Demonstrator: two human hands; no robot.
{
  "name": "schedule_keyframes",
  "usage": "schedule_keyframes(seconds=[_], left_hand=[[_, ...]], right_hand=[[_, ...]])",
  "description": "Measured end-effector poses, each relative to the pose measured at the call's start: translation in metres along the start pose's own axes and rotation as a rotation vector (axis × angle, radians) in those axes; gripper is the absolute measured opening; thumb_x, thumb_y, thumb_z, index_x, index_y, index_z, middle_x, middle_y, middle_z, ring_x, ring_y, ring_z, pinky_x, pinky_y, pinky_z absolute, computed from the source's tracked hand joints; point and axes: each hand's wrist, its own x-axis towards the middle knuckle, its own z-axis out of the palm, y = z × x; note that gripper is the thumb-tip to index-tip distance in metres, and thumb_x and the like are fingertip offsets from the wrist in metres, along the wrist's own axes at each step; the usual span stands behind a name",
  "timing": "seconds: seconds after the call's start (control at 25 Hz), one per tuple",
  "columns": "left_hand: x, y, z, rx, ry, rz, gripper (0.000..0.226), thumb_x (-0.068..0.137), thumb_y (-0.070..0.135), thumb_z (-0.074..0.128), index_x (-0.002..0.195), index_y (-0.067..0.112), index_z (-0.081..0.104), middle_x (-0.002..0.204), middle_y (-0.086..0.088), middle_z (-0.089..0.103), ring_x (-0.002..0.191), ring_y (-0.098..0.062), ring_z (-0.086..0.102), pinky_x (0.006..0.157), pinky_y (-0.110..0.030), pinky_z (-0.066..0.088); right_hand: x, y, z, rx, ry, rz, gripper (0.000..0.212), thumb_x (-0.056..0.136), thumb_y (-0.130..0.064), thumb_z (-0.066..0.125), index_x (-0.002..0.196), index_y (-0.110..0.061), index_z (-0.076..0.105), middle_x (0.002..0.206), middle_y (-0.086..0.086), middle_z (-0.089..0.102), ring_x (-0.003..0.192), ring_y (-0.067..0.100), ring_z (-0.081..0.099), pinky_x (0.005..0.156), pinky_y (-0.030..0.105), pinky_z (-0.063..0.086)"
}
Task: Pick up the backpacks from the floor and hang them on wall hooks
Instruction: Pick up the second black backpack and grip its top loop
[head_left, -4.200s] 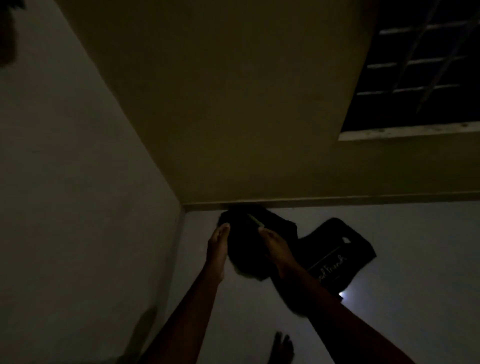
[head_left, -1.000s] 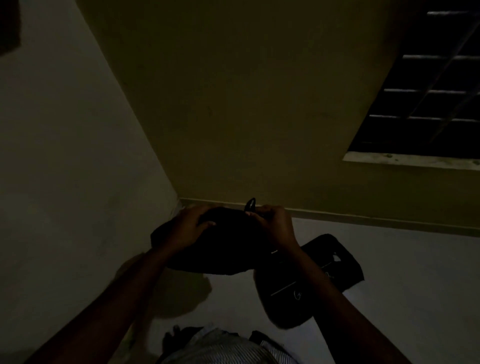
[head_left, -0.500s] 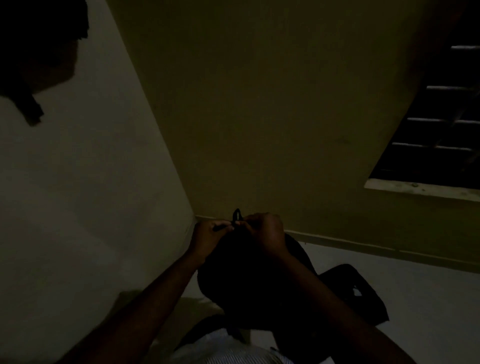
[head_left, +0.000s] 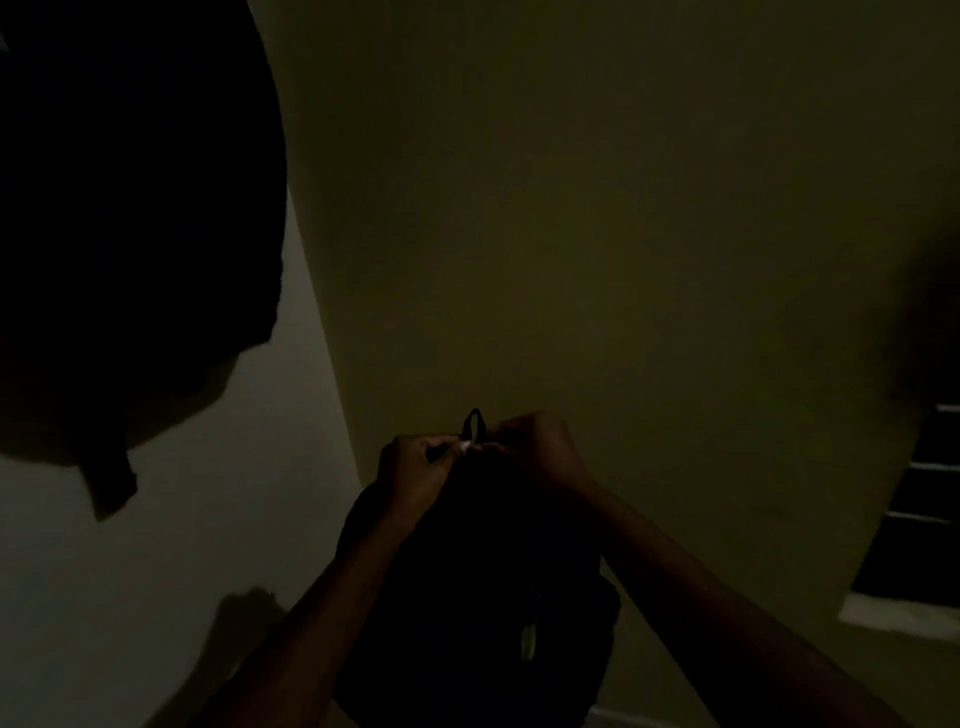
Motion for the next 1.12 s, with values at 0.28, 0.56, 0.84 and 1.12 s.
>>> schedule_keyframes(seconds=[0.28,0.56,0.84,1.12], left_hand=[[0.139,0.096,-0.061,0.011,0.186,0.335,0.025,0.082,0.022,0.067,0.099,0.004,0.073,0.103,-0.011,0.074,0.092,-0.01,0.063,0.071,-0.005,0.041],[0.229,0.238,-0.114,-0.129,0.475,0.489,0.023,0.087,0.019,0.061,0.104,0.008,0.071,0.107,-0.009,0.072,0.098,-0.021,0.065,0.078,-0.018,0.043],[0.299,0.338,-0.138,-0.274,0.618,0.541,0.022,0.086,0.028,0.062,0.098,0.013,0.073,0.104,-0.008,0.073,0.096,-0.024,0.066,0.08,-0.026,0.046],[0.362,0.398,-0.154,-0.26,0.659,0.573,0.025,0.086,0.035,0.059,0.099,0.018,0.072,0.107,-0.008,0.072,0.103,-0.028,0.063,0.099,-0.036,0.041]], right_hand=[[0.112,-0.126,-0.05,-0.117,0.199,-0.237,0.022,0.082,-0.029,0.068,0.064,-0.015,0.067,0.058,-0.002,0.054,0.06,0.006,0.052,0.042,0.012,0.033],[0.199,-0.266,-0.121,-0.106,0.462,-0.495,0.027,0.083,-0.03,0.065,0.079,-0.005,0.074,0.078,0.013,0.073,0.078,0.019,0.067,0.063,0.024,0.04],[0.253,-0.361,-0.186,-0.07,0.679,-0.627,0.027,0.077,-0.035,0.069,0.082,-0.009,0.075,0.077,0.014,0.071,0.079,0.012,0.065,0.064,0.022,0.042],[0.296,-0.42,-0.223,-0.086,0.803,-0.685,0.027,0.075,-0.036,0.072,0.095,-0.019,0.075,0.101,0.01,0.074,0.097,0.025,0.068,0.073,0.024,0.046]])
